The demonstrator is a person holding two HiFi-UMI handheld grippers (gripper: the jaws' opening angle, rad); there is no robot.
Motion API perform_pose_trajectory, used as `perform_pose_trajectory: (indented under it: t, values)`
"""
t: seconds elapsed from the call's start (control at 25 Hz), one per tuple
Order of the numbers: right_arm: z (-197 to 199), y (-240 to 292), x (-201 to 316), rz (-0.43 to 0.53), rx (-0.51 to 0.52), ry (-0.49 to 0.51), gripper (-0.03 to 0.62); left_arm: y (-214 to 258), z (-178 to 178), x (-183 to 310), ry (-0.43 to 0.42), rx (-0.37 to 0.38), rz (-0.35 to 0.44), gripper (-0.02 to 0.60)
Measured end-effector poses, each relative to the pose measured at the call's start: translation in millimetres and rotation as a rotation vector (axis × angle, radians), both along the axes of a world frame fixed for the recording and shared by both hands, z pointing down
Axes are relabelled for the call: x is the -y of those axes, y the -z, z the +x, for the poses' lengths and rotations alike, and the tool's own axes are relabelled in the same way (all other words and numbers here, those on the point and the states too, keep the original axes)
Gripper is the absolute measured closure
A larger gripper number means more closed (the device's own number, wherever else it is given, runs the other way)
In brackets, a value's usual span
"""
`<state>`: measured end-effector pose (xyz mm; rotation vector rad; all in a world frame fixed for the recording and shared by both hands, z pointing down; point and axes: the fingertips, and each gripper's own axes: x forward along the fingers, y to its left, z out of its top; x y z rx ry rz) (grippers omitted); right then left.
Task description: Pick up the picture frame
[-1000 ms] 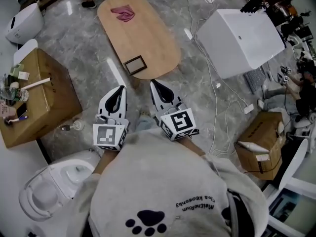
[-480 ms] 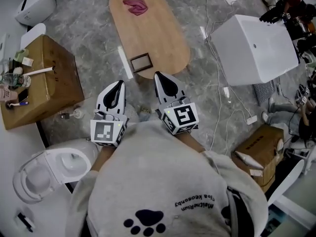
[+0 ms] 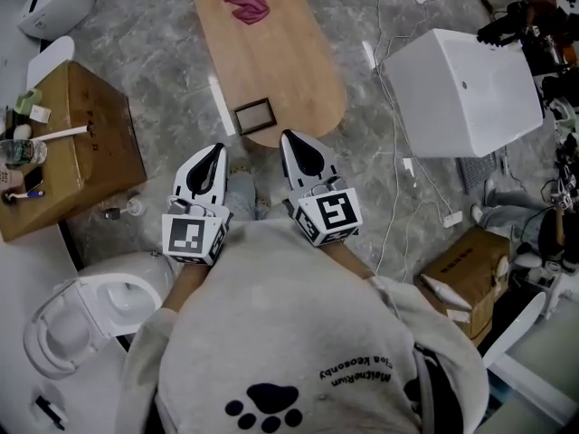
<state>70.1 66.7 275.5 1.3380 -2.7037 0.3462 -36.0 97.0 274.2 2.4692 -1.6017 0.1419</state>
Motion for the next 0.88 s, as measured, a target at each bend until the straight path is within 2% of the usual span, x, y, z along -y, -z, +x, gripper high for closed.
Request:
perform_pose_trajectory:
  t: [0.52, 0.88]
  values:
    - [-16, -5, 72, -0.011, -0.078, -0.075, 0.585, -18, -16, 85, -0.104, -0.050, -0.051, 0.574]
    - [-28, -7, 94, -0.032, -0.105, -0.116, 0.585, -25, -17, 116, -0.188, -0.075, -0.073, 0.574]
